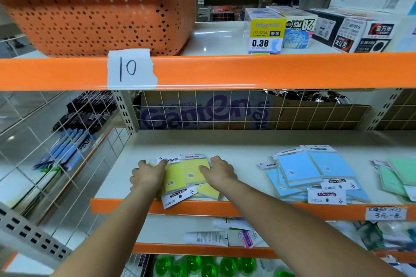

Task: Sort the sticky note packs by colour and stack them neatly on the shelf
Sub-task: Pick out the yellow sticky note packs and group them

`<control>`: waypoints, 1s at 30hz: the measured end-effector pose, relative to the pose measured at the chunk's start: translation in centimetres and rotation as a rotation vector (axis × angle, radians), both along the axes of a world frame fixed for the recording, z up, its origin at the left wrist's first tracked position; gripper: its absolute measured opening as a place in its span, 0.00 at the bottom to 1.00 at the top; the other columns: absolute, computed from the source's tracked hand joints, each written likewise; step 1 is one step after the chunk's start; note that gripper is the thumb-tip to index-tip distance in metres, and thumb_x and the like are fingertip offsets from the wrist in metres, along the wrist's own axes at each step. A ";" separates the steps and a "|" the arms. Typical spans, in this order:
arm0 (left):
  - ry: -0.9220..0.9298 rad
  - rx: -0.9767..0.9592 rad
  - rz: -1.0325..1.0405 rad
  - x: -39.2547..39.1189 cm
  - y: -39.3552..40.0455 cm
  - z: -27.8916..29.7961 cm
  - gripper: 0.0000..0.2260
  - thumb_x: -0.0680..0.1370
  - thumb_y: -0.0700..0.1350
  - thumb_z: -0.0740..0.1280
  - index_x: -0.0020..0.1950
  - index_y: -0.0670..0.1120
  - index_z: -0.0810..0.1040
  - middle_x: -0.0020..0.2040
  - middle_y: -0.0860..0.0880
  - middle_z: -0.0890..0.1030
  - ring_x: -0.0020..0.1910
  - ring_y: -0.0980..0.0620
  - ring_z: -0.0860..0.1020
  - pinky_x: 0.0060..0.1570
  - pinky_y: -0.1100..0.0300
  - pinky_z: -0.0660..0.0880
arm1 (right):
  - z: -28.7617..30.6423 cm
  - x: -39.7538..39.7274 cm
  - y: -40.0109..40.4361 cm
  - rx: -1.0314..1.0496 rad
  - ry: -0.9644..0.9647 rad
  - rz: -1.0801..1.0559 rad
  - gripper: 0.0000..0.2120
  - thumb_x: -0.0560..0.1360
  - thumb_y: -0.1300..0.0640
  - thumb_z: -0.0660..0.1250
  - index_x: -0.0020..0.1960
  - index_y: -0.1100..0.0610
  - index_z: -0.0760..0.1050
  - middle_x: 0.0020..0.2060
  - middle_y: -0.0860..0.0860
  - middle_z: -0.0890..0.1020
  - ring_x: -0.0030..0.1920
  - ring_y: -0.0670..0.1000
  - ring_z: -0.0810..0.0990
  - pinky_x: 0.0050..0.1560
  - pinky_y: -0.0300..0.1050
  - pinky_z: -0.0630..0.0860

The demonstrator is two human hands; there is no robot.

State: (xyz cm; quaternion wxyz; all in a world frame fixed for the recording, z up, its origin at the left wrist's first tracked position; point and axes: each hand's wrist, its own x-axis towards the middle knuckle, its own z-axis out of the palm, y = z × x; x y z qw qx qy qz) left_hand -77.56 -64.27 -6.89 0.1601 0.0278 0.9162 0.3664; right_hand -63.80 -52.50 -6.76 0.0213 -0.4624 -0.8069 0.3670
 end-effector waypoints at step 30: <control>0.121 0.220 -0.444 23.3 16.4 5.1 0.05 0.75 0.51 0.63 0.43 0.51 0.73 0.48 0.47 0.81 0.53 0.42 0.76 0.59 0.48 0.72 | 5.4 22.1 10.1 0.037 0.321 -0.266 0.02 0.75 0.54 0.63 0.46 0.48 0.74 0.53 0.49 0.81 0.51 0.55 0.80 0.49 0.45 0.76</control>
